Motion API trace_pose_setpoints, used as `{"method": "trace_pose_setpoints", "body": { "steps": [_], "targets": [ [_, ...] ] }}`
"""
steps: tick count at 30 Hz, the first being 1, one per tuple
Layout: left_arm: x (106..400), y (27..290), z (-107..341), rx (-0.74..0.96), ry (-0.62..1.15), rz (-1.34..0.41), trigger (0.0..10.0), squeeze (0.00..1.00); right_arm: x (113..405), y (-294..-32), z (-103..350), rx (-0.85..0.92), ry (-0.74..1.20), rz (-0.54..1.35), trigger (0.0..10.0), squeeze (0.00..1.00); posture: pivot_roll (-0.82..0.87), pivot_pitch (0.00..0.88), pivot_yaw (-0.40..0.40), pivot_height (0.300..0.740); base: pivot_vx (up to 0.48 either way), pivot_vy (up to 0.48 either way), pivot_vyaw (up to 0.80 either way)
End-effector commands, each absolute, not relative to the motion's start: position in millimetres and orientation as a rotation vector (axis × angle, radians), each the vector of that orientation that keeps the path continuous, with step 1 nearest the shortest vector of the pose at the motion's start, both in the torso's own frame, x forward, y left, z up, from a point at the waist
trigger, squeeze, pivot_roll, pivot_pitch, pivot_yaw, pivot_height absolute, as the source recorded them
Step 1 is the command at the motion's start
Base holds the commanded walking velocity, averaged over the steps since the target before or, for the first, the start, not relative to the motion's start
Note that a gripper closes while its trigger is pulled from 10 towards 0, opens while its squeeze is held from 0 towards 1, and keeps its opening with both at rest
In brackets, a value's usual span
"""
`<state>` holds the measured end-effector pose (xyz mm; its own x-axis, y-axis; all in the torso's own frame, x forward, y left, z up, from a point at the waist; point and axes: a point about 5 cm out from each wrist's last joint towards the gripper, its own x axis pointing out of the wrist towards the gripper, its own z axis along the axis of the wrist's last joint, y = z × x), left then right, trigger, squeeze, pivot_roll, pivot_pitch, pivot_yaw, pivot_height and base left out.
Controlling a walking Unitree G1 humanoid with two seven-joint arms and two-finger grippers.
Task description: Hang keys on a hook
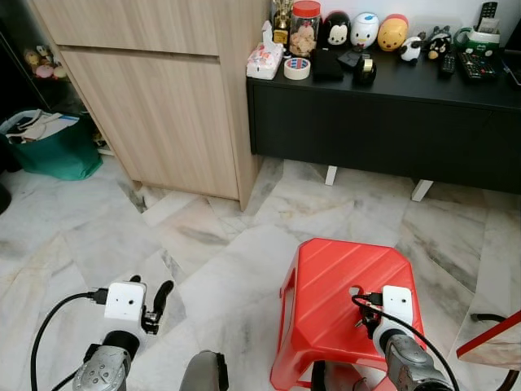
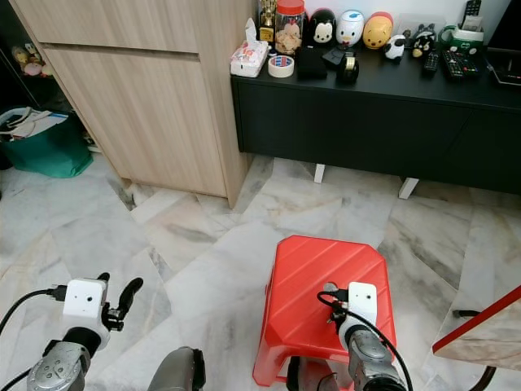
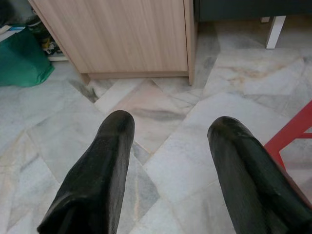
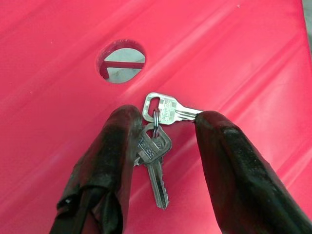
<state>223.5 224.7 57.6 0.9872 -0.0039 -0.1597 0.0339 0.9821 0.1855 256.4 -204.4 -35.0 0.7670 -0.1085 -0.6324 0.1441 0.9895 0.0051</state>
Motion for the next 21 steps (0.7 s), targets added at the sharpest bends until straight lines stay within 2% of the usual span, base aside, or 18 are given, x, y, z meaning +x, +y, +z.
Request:
{"method": "trace_pose_setpoints", "body": {
  "steps": [1,2,3,4,6,21],
  "targets": [
    [219.9,226.1,56.8,0.208,0.176,-0.021,10.0,0.0,255.3,-203.4,-36.4,0.066,0.695,-0.141,8.2,0.0,0.1,0.129,0.004,0.635,0.0,0.0,0.0],
    [219.6,225.7,56.4,0.207,0.177,-0.022,10.0,0.0,255.2,-203.3,-36.6,0.066,0.696,-0.141,7.3,0.0,0.1,0.129,0.004,0.635,0.0,0.0,0.0],
    [219.2,225.4,56.2,0.205,0.179,-0.022,10.0,0.0,255.0,-203.3,-36.8,0.066,0.697,-0.14,4.4,0.0,0.1,0.13,0.005,0.635,0.0,0.0,0.0],
    [219.1,225.4,56.0,0.205,0.18,-0.022,10.0,0.0,254.8,-203.4,-36.9,0.065,0.698,-0.14,3.3,0.0,0.1,0.13,0.004,0.635,0.0,0.0,0.0],
    [218.8,225.4,55.7,0.207,0.182,-0.022,10.0,0.0,254.4,-203.4,-37.2,0.064,0.7,-0.14,0.0,0.0,0.1,0.13,0.004,0.635,0.0,0.0,0.0],
    [213.6,225.7,53.4,0.22,0.197,-0.027,10.0,0.0,249.3,-200.1,-41.5,0.059,0.717,-0.123,0.0,0.0,0.1,0.143,0.007,0.635,0.0,0.0,0.0]
  ]
}}
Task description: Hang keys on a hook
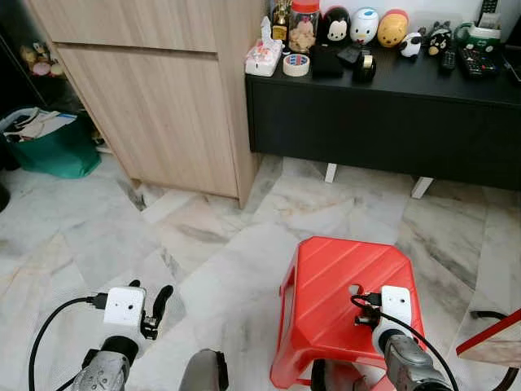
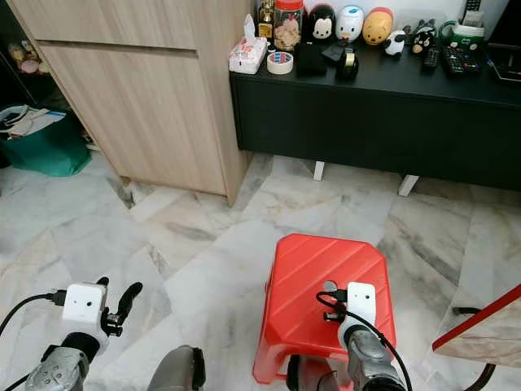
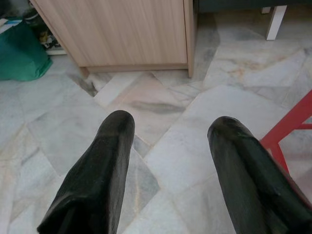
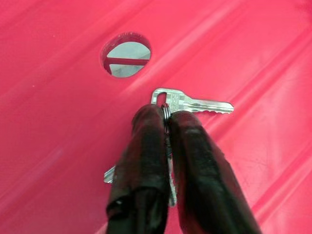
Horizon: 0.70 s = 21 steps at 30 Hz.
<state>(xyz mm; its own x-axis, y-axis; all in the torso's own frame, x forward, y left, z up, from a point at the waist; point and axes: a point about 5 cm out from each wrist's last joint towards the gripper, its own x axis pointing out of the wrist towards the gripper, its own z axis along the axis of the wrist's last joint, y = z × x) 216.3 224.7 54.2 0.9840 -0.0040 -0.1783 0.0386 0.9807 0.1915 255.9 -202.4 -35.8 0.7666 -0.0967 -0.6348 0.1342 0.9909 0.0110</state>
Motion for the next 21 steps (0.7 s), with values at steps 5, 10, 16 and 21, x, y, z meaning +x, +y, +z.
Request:
{"method": "trace_pose_setpoints", "body": {
  "steps": [5,10,16,21],
  "targets": [
    [213,226,52,0.227,0.201,-0.025,10.0,0.0,251,-198,-40,0.066,0.705,-0.12,0.0,0.0,0.11,0.137,0.005,0.635,0.0,0.0,0.0],
    [215,226,50,0.23,0.205,-0.022,10.0,0.0,256,-196,-37,0.075,0.68,-0.119,0.0,0.0,0.11,0.129,0.004,0.635,0.0,0.0,0.0],
    [216,227,42,0.241,0.224,-0.023,10.0,0.0,260,-198,-33,0.093,0.642,-0.145,0.0,0.0,0.11,0.089,-0.002,0.635,0.0,0.0,0.0],
    [223,231,37,0.257,0.232,-0.008,10.0,0.0,272,-200,-19,0.1,0.535,-0.163,0.0,0.0,0.1,0.025,-0.006,0.635,0.0,0.0,0.0]
  ]
}}
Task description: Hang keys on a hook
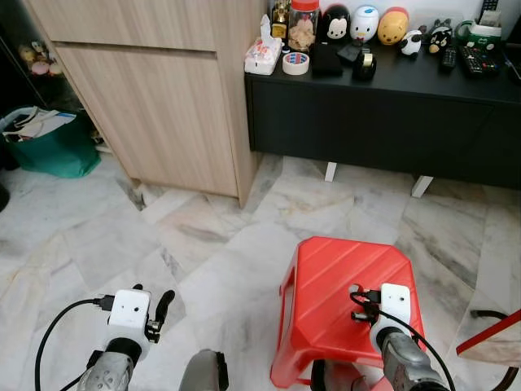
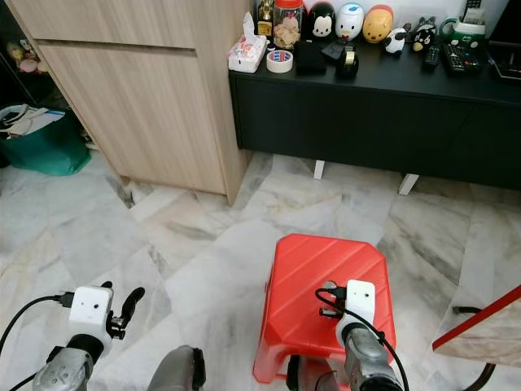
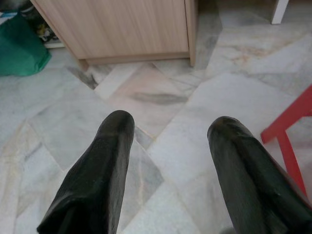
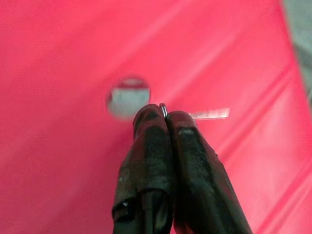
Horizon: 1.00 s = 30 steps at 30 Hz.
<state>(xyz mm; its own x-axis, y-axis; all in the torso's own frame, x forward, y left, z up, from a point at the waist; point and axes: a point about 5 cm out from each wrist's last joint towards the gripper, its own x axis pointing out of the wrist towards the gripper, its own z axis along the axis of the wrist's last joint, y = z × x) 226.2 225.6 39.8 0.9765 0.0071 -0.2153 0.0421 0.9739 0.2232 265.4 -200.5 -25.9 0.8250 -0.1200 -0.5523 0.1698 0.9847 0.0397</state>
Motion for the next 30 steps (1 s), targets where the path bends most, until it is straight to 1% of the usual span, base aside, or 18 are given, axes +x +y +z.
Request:
{"method": "trace_pose_setpoints", "body": {
  "steps": [1,3,5,6,7,8,9,14,15,17,18,22,24,30],
  "targets": [
    [225,232,35,0.258,0.237,-0.002,10.0,0.0,275,-200,-16,0.098,0.509,-0.165,0.0,0.0,0.1,0.004,-0.008,0.635,0.0,0.0,0.0],
    [228,237,28,0.257,0.257,0.022,10.0,0.0,280,-204,-5,0.095,0.408,-0.2,0.0,0.0,0.09,0.0,-0.01,0.635,0.0,0.0,0.0],
    [228,238,26,0.258,0.263,0.027,10.0,0.0,281,-206,-2,0.089,0.384,-0.212,0.0,0.0,0.09,0.0,-0.01,0.635,0.0,0.0,0.0],
    [229,240,21,0.258,0.279,0.038,10.0,0.0,281,-209,2,0.1,0.337,-0.246,0.0,0.0,0.08,0.0,-0.014,0.635,0.0,0.0,0.0],
    [229,241,18,0.259,0.293,0.043,10.0,0.0,281,-212,7,0.091,0.293,-0.257,9.3,0.0,0.08,0.0,-0.014,0.635,0.0,0.0,0.0],
    [229,242,16,0.261,0.301,0.047,10.0,0.0,281,-213,11,0.084,0.263,-0.263,9.3,0.0,0.08,0.0,-0.014,0.635,0.0,0.0,0.0],
    [229,243,13,0.259,0.311,0.054,10.0,0.0,282,-213,16,0.076,0.22,-0.255,10.0,0.0,0.07,0.0,-0.015,0.635,0.0,0.0,0.0],
    [227,251,1,0.258,0.354,0.087,10.0,0.0,281,-210,40,0.006,0.066,-0.211,10.0,0.0,0.06,0.0,-0.019,0.635,0.0,0.0,0.0],
    [223,255,-5,0.259,0.381,0.105,10.0,0.0,276,-214,46,0.002,0.035,-0.234,10.0,0.0,0.06,0.0,-0.022,0.635,0.0,0.0,0.0],
    [221,257,-8,0.254,0.394,0.115,10.0,0.0,273,-217,48,0.005,0.03,-0.255,10.0,0.0,0.06,0.0,-0.022,0.635,0.0,0.0,0.0],
    [217,258,-14,0.25,0.419,0.13,10.0,0.0,267,-221,49,-0.003,0.02,-0.286,10.0,0.0,0.05,0.0,-0.021,0.635,0.0,0.0,0.0],
    [212,258,-21,0.248,0.445,0.136,10.0,0.0,261,-224,48,-0.012,0.009,-0.311,10.0,0.0,0.05,0.0,-0.02,0.639,0.0,0.0,0.0],
    [209,256,-25,0.247,0.461,0.134,10.0,0.0,259,-224,49,-0.003,0.002,-0.323,10.0,0.0,0.05,0.0,-0.019,0.659,0.0,0.0,0.0],
    [205,254,-32,0.247,0.483,0.129,10.0,0.0,260,-219,54,-0.002,0.017,-0.319,10.0,0.0,0.05,0.0,-0.018,0.684,0.0,0.0,0.0]
  ]
}}
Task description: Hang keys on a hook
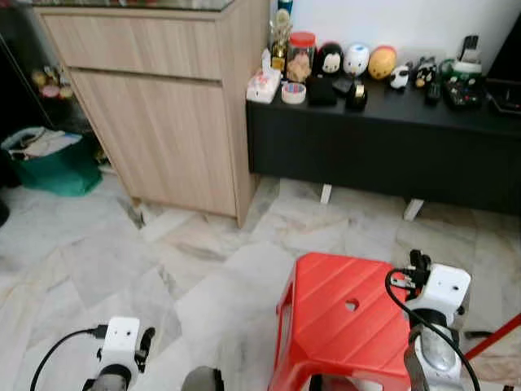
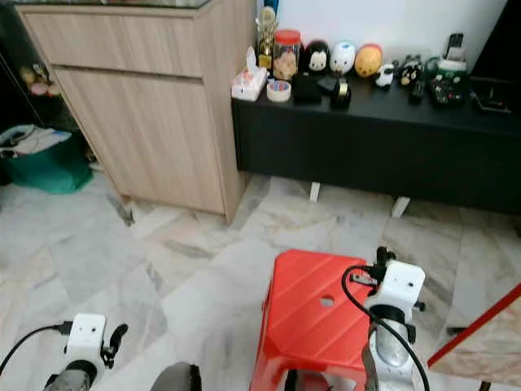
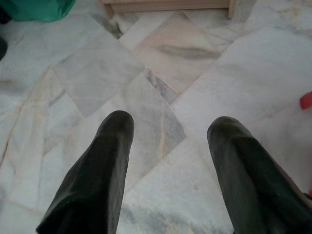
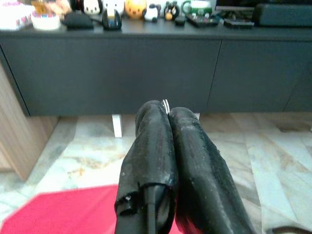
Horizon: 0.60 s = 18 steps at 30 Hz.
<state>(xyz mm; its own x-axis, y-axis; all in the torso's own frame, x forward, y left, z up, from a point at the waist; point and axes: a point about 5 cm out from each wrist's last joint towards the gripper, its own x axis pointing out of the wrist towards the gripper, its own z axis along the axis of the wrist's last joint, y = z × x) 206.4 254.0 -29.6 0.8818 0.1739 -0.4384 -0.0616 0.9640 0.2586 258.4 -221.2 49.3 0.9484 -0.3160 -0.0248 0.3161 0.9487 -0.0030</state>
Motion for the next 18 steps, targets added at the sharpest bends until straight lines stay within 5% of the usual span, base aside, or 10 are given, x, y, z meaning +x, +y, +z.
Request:
{"method": "trace_pose_setpoints", "body": {
  "steps": [1,10,18],
  "targets": [
    [205,254,-33,0.248,0.487,0.127,10.0,0.0,260,-219,54,-0.001,0.019,-0.319,10.0,0.0,0.05,0.0,-0.018,0.689,0.0,0.0,0.0],
    [196,252,-43,0.257,0.551,0.116,10.0,0.0,243,-235,12,-0.025,0.219,-0.347,10.0,0.0,0.07,0.0,-0.034,0.74,0.0,0.0,0.0],
    [179,242,-63,0.237,0.687,0.1,10.0,0.0,198,-224,-59,0.086,0.69,-0.245,10.0,0.0,0.05,0.0,-0.041,0.74,0.0,0.0,0.0]
  ]
}}
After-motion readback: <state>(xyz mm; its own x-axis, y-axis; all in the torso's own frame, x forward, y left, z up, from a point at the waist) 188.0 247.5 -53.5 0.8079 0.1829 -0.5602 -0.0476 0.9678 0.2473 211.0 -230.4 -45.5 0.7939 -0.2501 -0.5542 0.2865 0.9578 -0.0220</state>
